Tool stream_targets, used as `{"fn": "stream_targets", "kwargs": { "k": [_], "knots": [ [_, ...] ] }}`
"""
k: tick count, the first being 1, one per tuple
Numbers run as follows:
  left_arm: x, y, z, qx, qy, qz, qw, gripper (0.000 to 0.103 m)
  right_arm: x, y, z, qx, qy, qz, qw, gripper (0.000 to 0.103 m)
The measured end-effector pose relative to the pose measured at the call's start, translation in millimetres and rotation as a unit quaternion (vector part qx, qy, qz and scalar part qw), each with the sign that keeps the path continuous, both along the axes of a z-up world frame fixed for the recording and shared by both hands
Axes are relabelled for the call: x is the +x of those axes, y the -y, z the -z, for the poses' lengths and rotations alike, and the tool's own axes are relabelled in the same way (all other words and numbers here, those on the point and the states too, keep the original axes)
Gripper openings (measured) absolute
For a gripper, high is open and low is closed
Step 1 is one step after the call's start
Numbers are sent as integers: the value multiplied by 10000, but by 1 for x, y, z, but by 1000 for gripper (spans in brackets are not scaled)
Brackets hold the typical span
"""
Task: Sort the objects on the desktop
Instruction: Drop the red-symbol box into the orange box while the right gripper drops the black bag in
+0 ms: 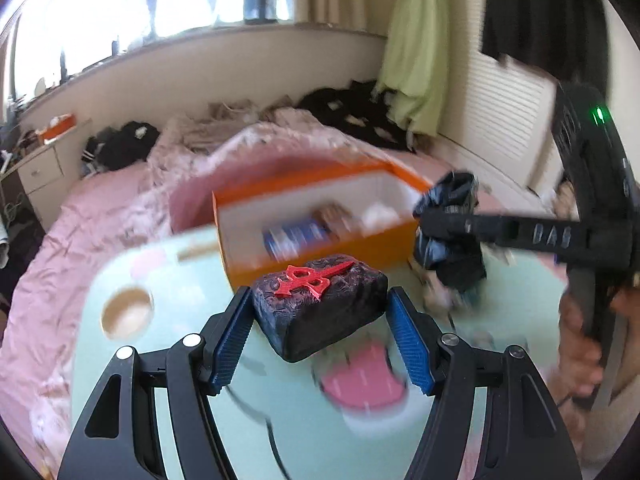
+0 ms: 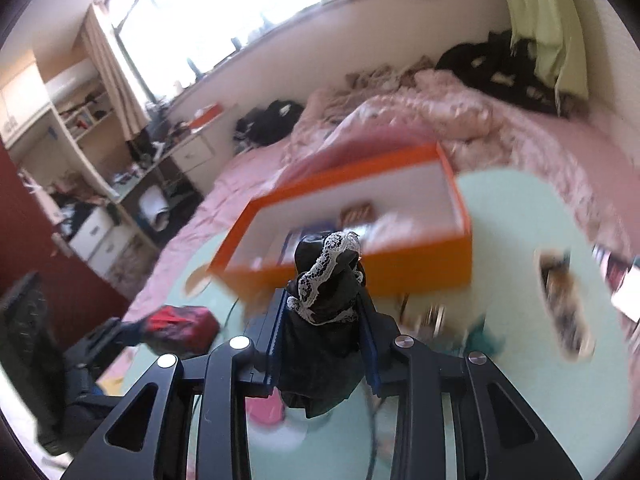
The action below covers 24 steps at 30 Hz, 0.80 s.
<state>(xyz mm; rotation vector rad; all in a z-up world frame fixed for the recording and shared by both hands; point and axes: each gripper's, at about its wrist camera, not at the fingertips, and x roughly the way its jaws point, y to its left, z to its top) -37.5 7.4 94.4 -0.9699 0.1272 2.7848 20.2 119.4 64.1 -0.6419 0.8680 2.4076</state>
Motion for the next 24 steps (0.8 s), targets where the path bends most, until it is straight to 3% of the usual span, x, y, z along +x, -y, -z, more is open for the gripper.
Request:
{"fn": "stream_targets", "kwargs": {
  "k": [6,8,9,14,17,18,20,24],
  "knots": [
    [-76,7,-8,250,125,-509,9983,67,-19,-55,-1,98,68,435,9990,36],
    [-90,7,2,395,227,-511,9976,68,-17,-71,6,-18,99,508,9987,59],
    [-92,8,7,393,247,-571,9973,68,-13,-77,9,-49,113,635,9979,64],
    [-79,16,9,415,80,-773,9961,69,17,-73,8,150,-142,760,9969,71],
    [-61,20,2,520,-22,-704,9962,70,34,-46,2,455,-113,734,9962,79],
    [-51,21,1,528,10,-628,9966,75,38,-36,2,518,-91,699,9962,81],
    [-38,16,5,380,127,-502,9979,78,47,-13,6,636,72,631,9960,90],
    [-4,6,24,-66,283,-262,9992,78,61,34,23,802,409,331,9954,96]
  ]
}}
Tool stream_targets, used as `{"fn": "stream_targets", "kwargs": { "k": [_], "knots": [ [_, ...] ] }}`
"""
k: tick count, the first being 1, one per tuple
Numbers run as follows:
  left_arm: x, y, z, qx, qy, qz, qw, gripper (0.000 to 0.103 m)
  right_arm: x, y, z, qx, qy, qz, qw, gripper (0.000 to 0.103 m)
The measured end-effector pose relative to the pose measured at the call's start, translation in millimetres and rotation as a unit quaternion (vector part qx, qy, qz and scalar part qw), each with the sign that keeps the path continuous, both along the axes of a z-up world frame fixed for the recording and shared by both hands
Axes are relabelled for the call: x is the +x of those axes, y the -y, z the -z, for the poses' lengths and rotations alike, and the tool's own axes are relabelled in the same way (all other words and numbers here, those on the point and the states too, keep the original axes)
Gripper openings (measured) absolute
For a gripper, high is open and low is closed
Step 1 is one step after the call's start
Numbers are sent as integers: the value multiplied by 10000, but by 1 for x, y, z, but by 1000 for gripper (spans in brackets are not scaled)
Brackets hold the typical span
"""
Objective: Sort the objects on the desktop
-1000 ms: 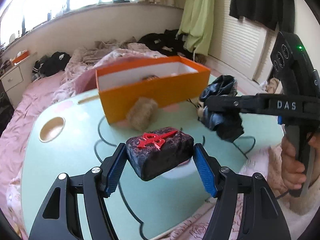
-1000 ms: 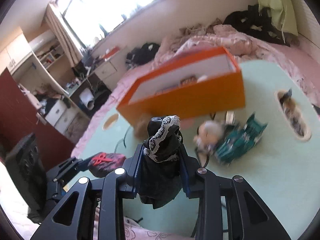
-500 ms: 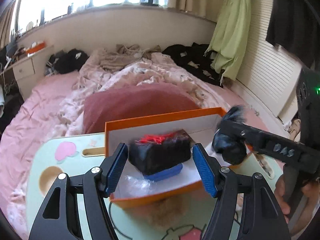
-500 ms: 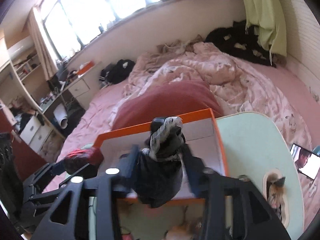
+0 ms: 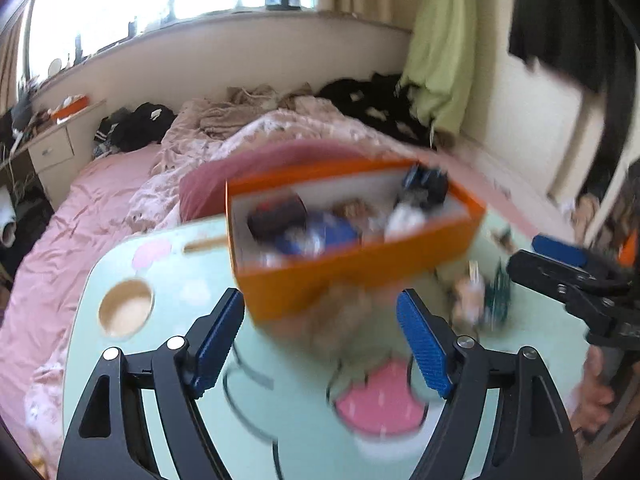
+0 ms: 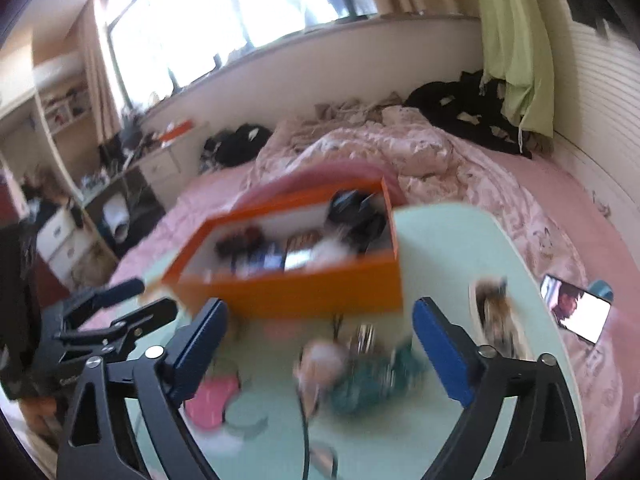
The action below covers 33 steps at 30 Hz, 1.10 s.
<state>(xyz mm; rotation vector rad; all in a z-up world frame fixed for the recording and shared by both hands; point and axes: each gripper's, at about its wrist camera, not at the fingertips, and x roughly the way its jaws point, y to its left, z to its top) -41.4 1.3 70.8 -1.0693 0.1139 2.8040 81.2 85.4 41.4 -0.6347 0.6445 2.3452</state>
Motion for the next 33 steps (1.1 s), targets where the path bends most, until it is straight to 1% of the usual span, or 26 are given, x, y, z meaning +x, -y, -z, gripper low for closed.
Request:
{"fn": "stream_targets", "kwargs": {
  "k": [3,6,8,10,11,12,13,14,15,21,33],
  "knots": [
    [19,-3,23,-82,260,112,9996,78,6,22,16,136,335,-57,9993,96],
    [28,-4,44,-80,554,59,9984,78,8,39,35,365,708,9,9968,96],
    [30,-7,50,-273,565,-65,9980,78,7,42,46,444,851,44,9954,96],
    [32,-8,50,-325,465,-159,9983,81,5,44,59,450,982,42,9941,99],
    [33,-8,50,-311,451,-205,9983,82,3,47,65,525,1027,67,9933,103],
    [32,-8,50,-296,446,-218,9983,86,2,51,68,685,1097,144,9915,103],
    [32,-7,51,-247,456,-219,9984,92,5,52,69,717,967,142,9926,103],
    [30,-4,53,-123,506,-205,9984,96,6,53,70,737,953,159,9926,103],
    [29,-3,55,-33,570,-173,9982,103,8,52,70,758,941,133,9926,103],
    [32,-5,59,-41,520,-157,9985,103,12,52,73,827,831,111,9930,103],
    [32,-7,61,-37,511,-163,9986,103,10,56,71,844,825,123,9929,103]
  ]
}}
